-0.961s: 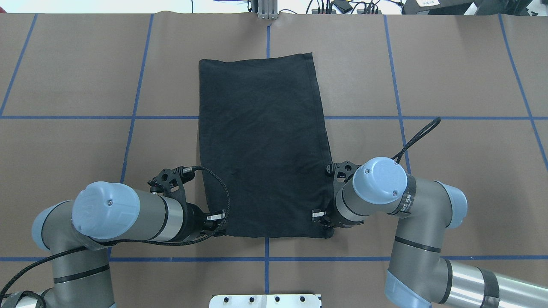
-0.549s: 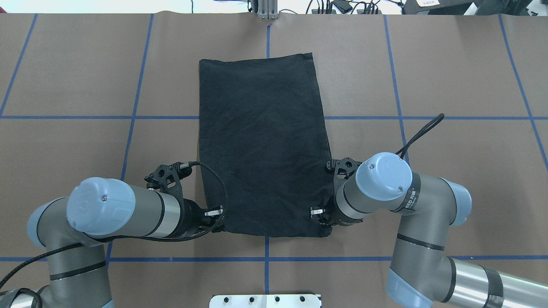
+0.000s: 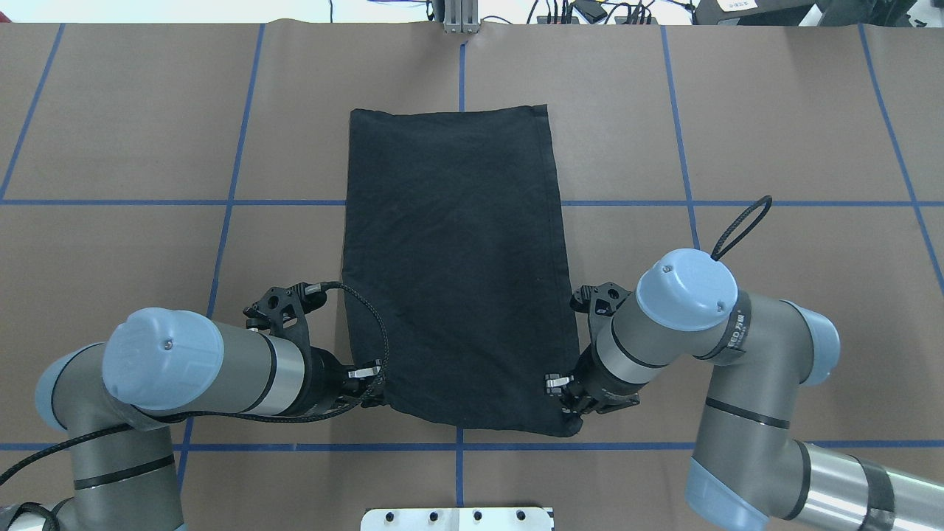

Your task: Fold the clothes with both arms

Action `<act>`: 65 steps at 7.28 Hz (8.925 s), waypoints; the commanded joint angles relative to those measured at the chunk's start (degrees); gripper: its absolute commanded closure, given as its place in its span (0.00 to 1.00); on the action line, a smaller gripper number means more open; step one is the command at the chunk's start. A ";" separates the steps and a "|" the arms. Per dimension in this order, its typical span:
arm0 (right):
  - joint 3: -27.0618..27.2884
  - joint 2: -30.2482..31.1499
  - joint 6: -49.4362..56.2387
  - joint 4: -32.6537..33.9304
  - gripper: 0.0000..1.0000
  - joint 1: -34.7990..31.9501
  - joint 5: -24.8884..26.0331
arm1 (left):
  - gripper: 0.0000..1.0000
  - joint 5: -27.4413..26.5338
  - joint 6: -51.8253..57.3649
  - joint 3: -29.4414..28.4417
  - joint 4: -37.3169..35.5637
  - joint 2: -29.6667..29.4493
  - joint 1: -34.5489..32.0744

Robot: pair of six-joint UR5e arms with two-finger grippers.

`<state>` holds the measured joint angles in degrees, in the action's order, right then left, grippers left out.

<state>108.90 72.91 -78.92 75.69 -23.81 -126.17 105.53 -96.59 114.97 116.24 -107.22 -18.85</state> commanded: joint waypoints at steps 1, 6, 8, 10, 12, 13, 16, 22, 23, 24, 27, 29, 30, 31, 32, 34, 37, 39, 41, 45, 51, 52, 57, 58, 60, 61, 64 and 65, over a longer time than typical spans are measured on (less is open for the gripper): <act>3.41 3.55 -0.09 0.07 1.00 -0.10 -4.33 | 1.00 0.03 -0.09 0.16 -0.05 0.60 0.74; 4.21 3.73 0.52 0.16 1.00 -9.46 -14.24 | 1.00 7.49 0.00 5.43 -0.14 0.34 -1.52; 4.12 3.38 0.78 0.07 1.00 -15.54 -17.69 | 1.00 10.65 0.70 5.18 -0.05 -0.18 -9.15; 1.59 -0.99 0.78 0.16 1.00 -20.73 -18.23 | 1.00 12.59 5.00 2.38 -0.05 -3.60 -16.27; -3.24 -6.26 0.70 0.24 1.00 -24.42 -18.06 | 1.00 15.49 5.18 -10.31 0.13 -14.28 -22.52; -5.78 -9.24 0.78 0.24 1.00 -26.27 -17.88 | 1.00 15.50 7.71 -16.56 0.30 -18.51 -24.11; -23.32 -22.50 2.96 0.16 1.00 -31.46 -17.35 | 1.00 15.50 13.69 -25.13 0.83 -21.54 -30.00; -41.82 -31.58 9.13 -0.02 1.00 -32.01 -12.98 | 1.00 15.23 14.24 -47.21 15.59 -28.05 -31.69; -43.06 -31.77 9.22 0.07 1.00 -31.74 -12.26 | 1.00 15.23 14.24 -47.21 15.60 -28.05 -31.69; -44.03 -31.77 9.13 -0.02 1.00 -31.48 -10.52 | 1.00 15.15 14.24 -47.21 15.77 -28.22 -31.69; -44.83 -32.04 9.05 -0.02 1.00 -31.30 -9.80 | 1.00 14.79 13.98 -52.20 15.77 -32.78 -31.69; -44.83 -32.39 9.13 -0.02 1.00 -31.30 -9.88 | 1.00 11.99 13.89 -53.52 15.68 -33.75 -31.60; -44.75 -32.30 9.13 -0.02 0.23 -31.39 -9.71 | 0.40 11.81 13.89 -54.23 15.42 -34.19 -31.69; -44.74 -32.56 8.96 0.07 0.01 -32.08 -9.79 | 0.00 10.50 13.54 -54.33 14.90 -34.63 -31.69; -44.83 -32.57 9.04 0.07 0.01 -33.22 -10.49 | 0.00 10.40 12.49 -54.33 14.81 -34.55 -32.04; -44.22 -32.83 8.08 0.07 0.00 -33.41 -11.20 | 0.00 10.40 12.48 -54.33 14.80 -34.20 -32.74; -40.53 -32.65 7.20 0.07 0.01 -27.71 -7.45 | 0.00 10.58 12.48 -52.93 14.02 -33.85 -33.09; -39.56 -32.65 8.34 0.16 0.00 -26.46 -4.35 | 0.00 10.92 12.74 -46.80 13.84 -29.21 -33.09; -37.38 -31.78 13.49 0.68 0.00 -30.31 -4.87 | 0.00 11.54 13.36 -36.47 11.14 -21.59 -33.09; -27.18 -12.05 37.69 1.03 0.00 -40.68 -5.22 | 0.00 11.89 35.79 -17.68 -0.05 -3.55 -36.07; -27.26 1.69 64.15 7.01 0.00 -52.20 -6.02 | 0.00 13.99 54.72 -13.89 6.94 12.26 -46.43; -27.17 2.49 64.07 6.93 0.00 -54.13 -6.54 | 0.00 15.39 60.59 -15.03 8.11 14.30 -49.32; -27.08 8.81 74.44 6.84 0.00 -58.26 -5.93 | 0.00 19.72 78.84 -23.55 14.98 20.21 -58.76; -26.56 11.35 81.14 6.84 0.00 -61.59 -6.28 | 0.00 19.63 79.10 -23.65 14.72 20.29 -59.02; -24.10 14.27 83.31 7.01 0.00 -63.29 -6.54 | 0.00 19.80 82.94 -23.30 12.01 22.39 -59.46; -23.92 14.37 83.23 7.53 0.00 -63.46 -6.46 | 0.00 19.80 89.06 -20.95 4.25 22.32 -60.50; -23.91 15.25 83.23 7.72 0.00 -63.99 -6.54 | 0.00 19.28 107.54 -14.61 -20.47 21.26 -67.09; -23.91 15.51 82.96 7.72 0.00 -63.99 -6.54 | 0.00 19.62 108.10 -15.30 -21.83 21.35 -67.28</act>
<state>85.01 88.06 4.25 83.39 -87.75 -132.69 124.91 8.38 99.49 98.91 -85.76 -85.21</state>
